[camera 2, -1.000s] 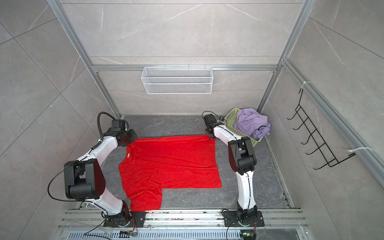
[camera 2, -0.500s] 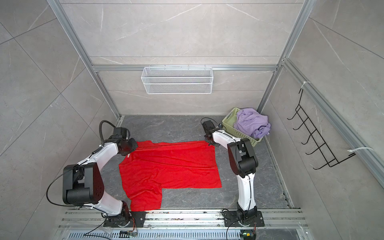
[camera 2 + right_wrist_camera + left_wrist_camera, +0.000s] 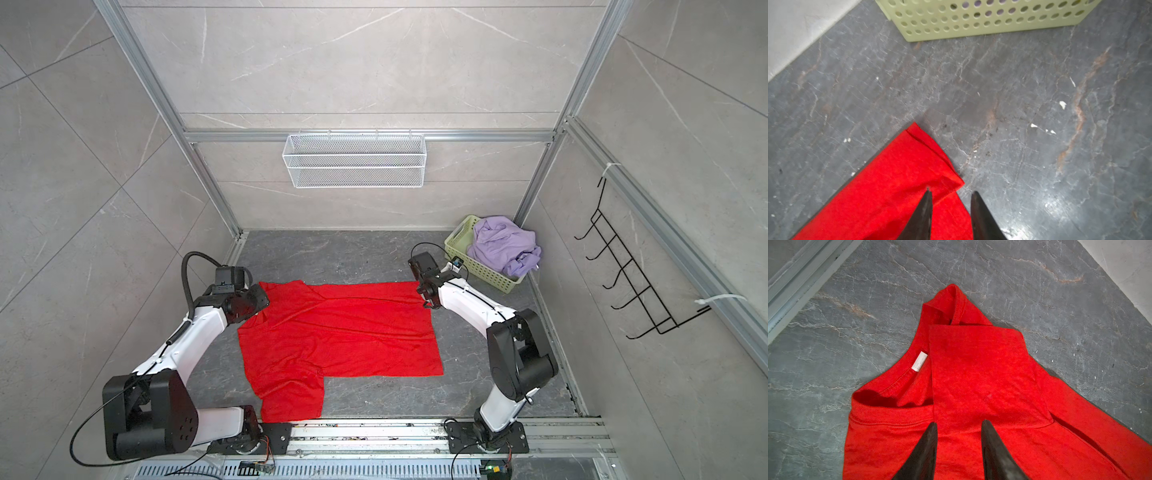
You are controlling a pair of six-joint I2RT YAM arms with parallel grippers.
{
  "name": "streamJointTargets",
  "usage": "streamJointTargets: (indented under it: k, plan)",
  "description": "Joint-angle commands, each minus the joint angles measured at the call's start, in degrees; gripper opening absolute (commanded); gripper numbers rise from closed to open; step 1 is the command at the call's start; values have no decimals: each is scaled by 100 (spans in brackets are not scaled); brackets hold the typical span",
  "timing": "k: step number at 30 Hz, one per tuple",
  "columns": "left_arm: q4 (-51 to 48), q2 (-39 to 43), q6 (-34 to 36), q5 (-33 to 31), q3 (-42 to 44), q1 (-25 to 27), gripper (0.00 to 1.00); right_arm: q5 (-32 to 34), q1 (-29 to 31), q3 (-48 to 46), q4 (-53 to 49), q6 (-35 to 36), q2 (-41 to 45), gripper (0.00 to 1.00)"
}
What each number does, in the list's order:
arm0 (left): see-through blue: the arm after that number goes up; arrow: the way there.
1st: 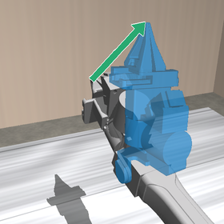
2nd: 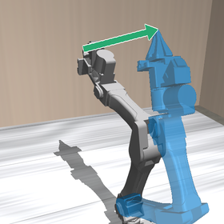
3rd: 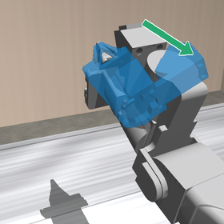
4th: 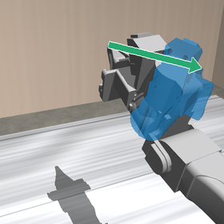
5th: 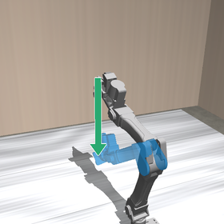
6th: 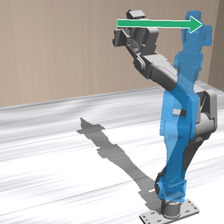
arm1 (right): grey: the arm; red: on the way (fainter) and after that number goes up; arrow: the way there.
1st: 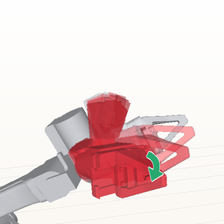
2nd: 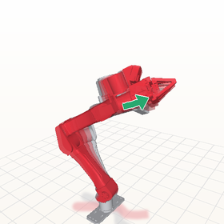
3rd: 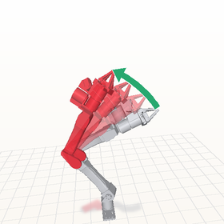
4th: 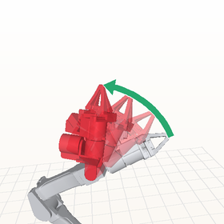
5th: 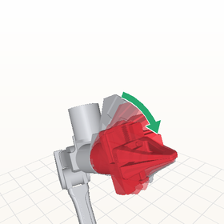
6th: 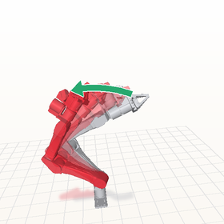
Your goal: Fold and stack the t-shirts
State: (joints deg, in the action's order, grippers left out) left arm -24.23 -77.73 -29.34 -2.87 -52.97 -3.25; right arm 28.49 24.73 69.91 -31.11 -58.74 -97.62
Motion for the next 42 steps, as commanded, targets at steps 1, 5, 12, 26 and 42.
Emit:
streamJointTargets:
  k: [1,5,12,26,42]
  plan:
    - [202,-494,102,286,-531,-12,36,-240,43,491,-27,215,-506,34]
    - [367,-1072,217,1022,-968,94,37,-1098,240,972,478,605,-1139,34]
    - [-225,-1998,889,1884,-1913,854,41,-1736,598,1251,354,984,-1677,34]
    - [-505,-3434,1327,2807,-3029,1659,41,-2538,729,865,782,1237,-1886,34]
    - [-1740,-3601,1695,2705,-2840,2109,36,-2822,1049,655,681,1550,-1802,34]
